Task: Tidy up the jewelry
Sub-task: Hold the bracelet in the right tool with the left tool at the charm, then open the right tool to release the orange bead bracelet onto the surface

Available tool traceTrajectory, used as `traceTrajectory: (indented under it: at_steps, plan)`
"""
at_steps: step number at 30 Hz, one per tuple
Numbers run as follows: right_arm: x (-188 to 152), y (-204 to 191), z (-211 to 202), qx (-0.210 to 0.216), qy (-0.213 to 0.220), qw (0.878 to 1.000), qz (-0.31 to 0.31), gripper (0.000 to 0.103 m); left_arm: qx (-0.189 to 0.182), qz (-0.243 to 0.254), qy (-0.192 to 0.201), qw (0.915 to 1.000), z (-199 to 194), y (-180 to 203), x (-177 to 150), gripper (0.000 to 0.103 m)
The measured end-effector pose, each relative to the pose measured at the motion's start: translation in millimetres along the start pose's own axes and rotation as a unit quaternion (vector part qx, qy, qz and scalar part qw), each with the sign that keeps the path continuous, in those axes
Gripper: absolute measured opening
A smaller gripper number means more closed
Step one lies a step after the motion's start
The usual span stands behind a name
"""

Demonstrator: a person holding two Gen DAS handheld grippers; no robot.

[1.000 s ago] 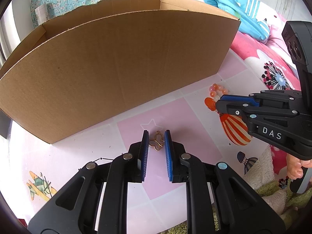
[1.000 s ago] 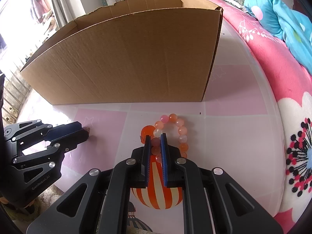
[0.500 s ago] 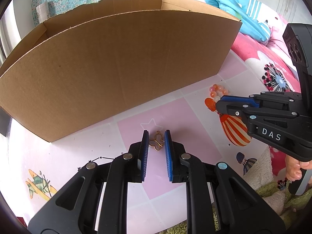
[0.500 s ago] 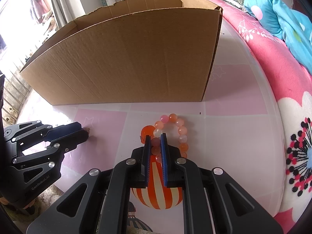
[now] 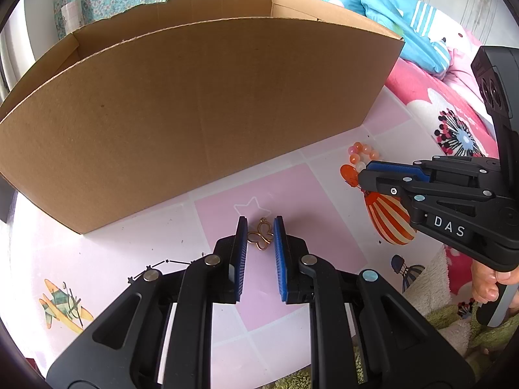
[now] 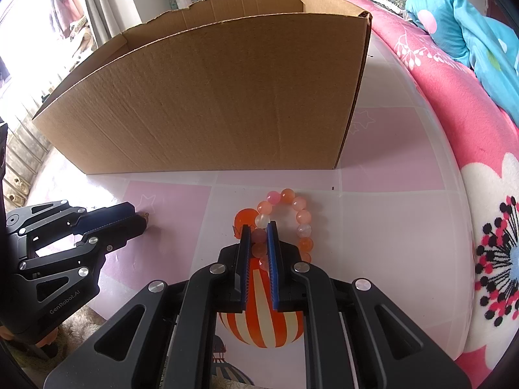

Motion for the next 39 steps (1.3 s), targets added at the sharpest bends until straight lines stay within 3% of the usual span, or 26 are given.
traceTrajectory:
  at_steps: [19,20,22,24,27,33,39]
  plan:
    - [-0.5,-4.9,1.0,-0.013,-0.001,1.000,-0.008,0.011,-0.002,0.003,0.015,0.9999,-2.4,0.8,-4.6,0.017]
    - [0.0,-4.9,0.4,-0.015,-0.001,1.000,-0.007,0.011,-0.006,0.003,0.017,0.9998,-3.1,0.8,-5.5,0.021]
    - [-0.2,-5.0,0.4,-0.015,-0.001,1.000,-0.002,0.012,-0.014,0.006,0.021,0.9997,-4.2,1.2,-7.2,0.040]
    - [-1.1,-7.3,0.2,-0.006,0.003,1.000,0.008,0.020,-0.003,0.021,0.022,0.9995,-3.4,3.8,-9.7,0.064]
    - [-1.3,-8.0,0.3,0.014,0.009,1.000,0.016,0.034,0.017,0.045,0.022,0.9986,-0.6,7.9,-13.3,0.079]
    - [0.1,-16.2,4.0,0.032,0.019,0.999,0.005,0.057,0.017,0.051,0.024,0.9983,2.7,8.7,-16.4,0.093]
    - [2.2,-15.0,4.5,0.063,0.027,0.998,0.011,0.071,0.017,0.050,0.046,0.9976,2.9,8.8,-20.9,0.095]
Point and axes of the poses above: each gripper's, at about its wrist camera, not at the fingertips, and z roughly the way its jaws point, y to its right, x to its top, the point moved 3 cm from there along z, roughly the way its jaws point, and after that the axes turned 6 degrees about x, right-handed, at the moved point
